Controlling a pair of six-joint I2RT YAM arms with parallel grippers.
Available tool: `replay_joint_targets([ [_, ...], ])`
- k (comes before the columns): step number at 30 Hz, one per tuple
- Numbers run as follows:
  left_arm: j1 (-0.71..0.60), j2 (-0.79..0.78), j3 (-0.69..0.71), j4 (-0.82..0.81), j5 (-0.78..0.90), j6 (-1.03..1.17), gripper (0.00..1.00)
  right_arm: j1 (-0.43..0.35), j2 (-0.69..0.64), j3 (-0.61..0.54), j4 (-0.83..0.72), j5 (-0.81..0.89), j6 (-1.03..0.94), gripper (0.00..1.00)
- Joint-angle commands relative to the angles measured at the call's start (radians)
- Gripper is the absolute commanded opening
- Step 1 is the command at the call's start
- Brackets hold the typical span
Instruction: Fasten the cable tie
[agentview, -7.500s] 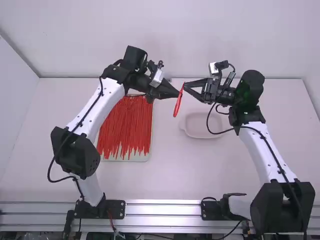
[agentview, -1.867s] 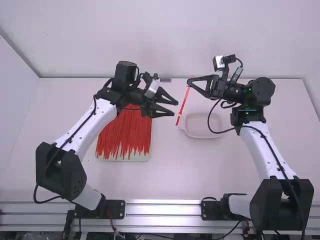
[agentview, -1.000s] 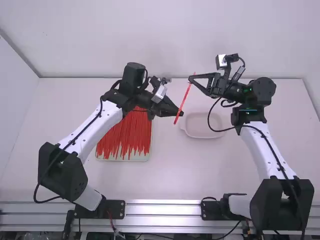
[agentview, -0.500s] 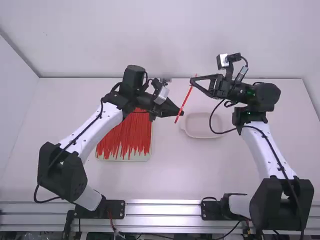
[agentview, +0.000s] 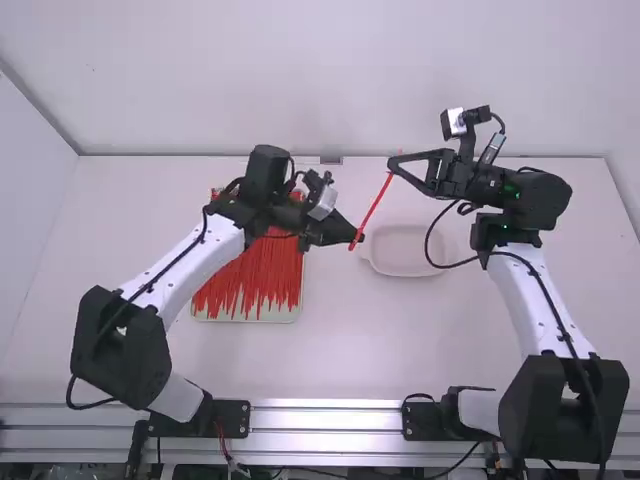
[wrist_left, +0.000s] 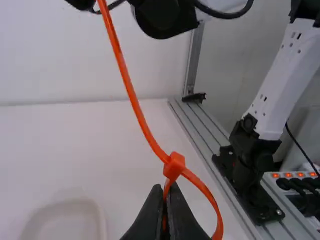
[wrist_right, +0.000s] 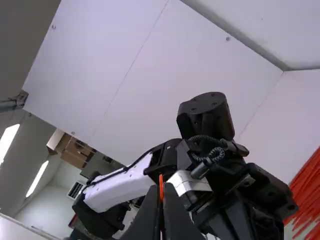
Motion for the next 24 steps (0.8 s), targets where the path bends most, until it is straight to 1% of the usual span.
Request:
replay_joint_targets([
  [1,0.007,0.005,-0.034,0.009,-0.013,-0.028,0.02,-0.024,-0.016,0.026,0.015,0.127,-0.02,0.11],
  [3,0.008,0.005,-0.027,0.073,-0.008,-0.103,0.02,-0.024,-0.016,0.026,-0.008,0.109,-0.045,0.22],
  [6,0.021,0.003,-0.017,0.217,0.006,-0.239,0.02,-0.024,-0.016,0.025,-0.074,0.075,-0.116,0.3],
  [7,0.023,0.003,-0.016,0.237,0.011,-0.255,0.02,-0.023,-0.016,0.025,-0.086,0.069,-0.126,0.3],
  [8,0.028,0.003,-0.014,0.309,0.028,-0.309,0.02,-0.015,-0.016,0.025,-0.135,0.054,-0.163,0.35],
  [10,0.036,0.003,-0.012,0.473,0.031,-0.446,0.02,0.003,-0.016,0.025,-0.248,0.044,-0.251,0.39],
  [11,0.037,0.003,-0.012,0.495,0.03,-0.464,0.02,0.006,-0.016,0.025,-0.266,0.044,-0.266,0.39],
  [12,0.042,0.003,-0.012,0.597,0.03,-0.548,0.02,0.02,-0.016,0.025,-0.343,0.048,-0.326,0.4],
  [17,0.055,0.003,-0.012,0.815,0.029,-0.707,0.02,0.053,-0.016,0.025,-0.497,0.059,-0.459,0.41],
  [21,0.052,0.003,-0.012,0.843,-0.006,-0.739,0.02,0.077,-0.016,0.025,-0.512,0.059,-0.476,0.41],
  [24,0.049,0.004,-0.014,0.807,-0.023,-0.708,0.02,0.12,-0.016,0.025,-0.499,0.063,-0.475,0.4],
])
